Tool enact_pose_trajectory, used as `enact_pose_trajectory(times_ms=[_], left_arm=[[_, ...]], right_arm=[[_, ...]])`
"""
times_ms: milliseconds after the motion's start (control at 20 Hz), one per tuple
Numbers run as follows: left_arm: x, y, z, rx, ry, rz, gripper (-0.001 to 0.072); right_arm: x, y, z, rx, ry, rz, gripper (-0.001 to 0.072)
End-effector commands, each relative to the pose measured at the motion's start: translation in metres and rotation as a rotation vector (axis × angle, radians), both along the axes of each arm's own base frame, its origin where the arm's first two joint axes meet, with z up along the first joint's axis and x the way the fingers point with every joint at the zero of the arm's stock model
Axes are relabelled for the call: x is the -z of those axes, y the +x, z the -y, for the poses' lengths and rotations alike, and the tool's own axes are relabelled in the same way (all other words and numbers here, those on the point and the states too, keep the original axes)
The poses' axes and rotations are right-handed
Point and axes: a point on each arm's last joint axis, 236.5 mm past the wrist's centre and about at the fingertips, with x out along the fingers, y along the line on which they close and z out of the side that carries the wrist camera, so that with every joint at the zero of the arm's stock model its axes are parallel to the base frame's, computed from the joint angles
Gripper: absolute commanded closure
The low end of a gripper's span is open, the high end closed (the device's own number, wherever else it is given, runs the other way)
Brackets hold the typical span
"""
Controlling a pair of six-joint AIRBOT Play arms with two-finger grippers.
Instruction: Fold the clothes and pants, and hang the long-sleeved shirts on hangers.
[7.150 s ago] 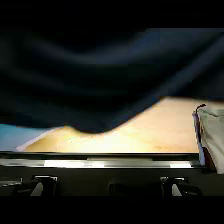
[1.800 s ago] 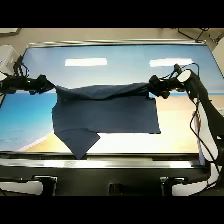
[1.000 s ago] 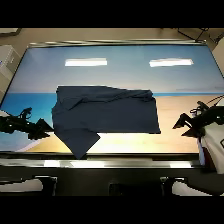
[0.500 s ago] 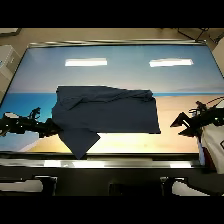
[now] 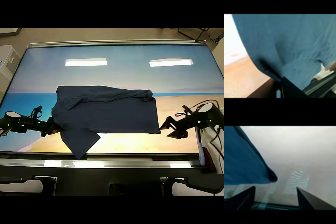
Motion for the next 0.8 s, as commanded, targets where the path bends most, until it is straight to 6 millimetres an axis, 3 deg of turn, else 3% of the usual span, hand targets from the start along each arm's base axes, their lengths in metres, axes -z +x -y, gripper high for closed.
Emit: enact_pose_trajectory(times_ms=[0, 50, 150, 250, 350, 450, 500, 600, 650, 700, 750], left_arm=[[-0.005, 0.002, 0.0, 0.008, 0.005, 0.023, 0.0686], [-0.007, 0.002, 0.0, 0.008, 0.006, 0.028, 0.0686], [-0.01, 0.003, -0.001, 0.009, 0.01, 0.038, 0.0685], [-0.013, 0.004, -0.001, 0.009, 0.016, 0.051, 0.0685], [-0.029, 0.015, -0.005, 0.018, 0.03, 0.102, 0.0686], [-0.081, 0.051, -0.02, 0.02, 0.101, 0.277, 0.0689], [-0.123, 0.075, -0.03, 0.013, 0.162, 0.41, 0.0688], [-0.259, 0.117, -0.05, -0.022, 0.331, 0.787, 0.0688], [-0.34, 0.12, -0.053, -0.044, 0.417, 0.988, 0.0687], [-0.427, 0.109, -0.051, -0.075, 0.505, 1.2, 0.0687], [-0.504, 0.084, -0.043, -0.106, 0.577, 1.392, 0.0686]], right_arm=[[0.015, 0.014, -0.028, 0.007, 0.056, 0.026, 0.0108], [0.019, 0.018, -0.033, -0.002, 0.049, 0.037, 0.0115], [0.024, 0.029, -0.042, -0.005, 0.016, 0.074, 0.0258], [0.018, 0.041, -0.047, 0.012, 0.018, 0.103, 0.0656], [-0.009, 0.055, -0.049, -0.031, 0.039, 0.162, 0.0676], [-0.067, 0.086, -0.041, -0.096, -0.003, 0.322, 0.0676], [-0.11, 0.106, -0.032, -0.122, -0.058, 0.442, 0.0676], [-0.24, 0.142, -0.002, -0.158, -0.268, 0.791, 0.0676], [-0.313, 0.145, 0.014, -0.144, -0.395, 0.967, 0.0676], [-0.393, 0.135, 0.028, -0.114, -0.527, 1.153, 0.0675], [-0.458, 0.111, 0.035, -0.081, -0.626, 1.3, 0.0675]])
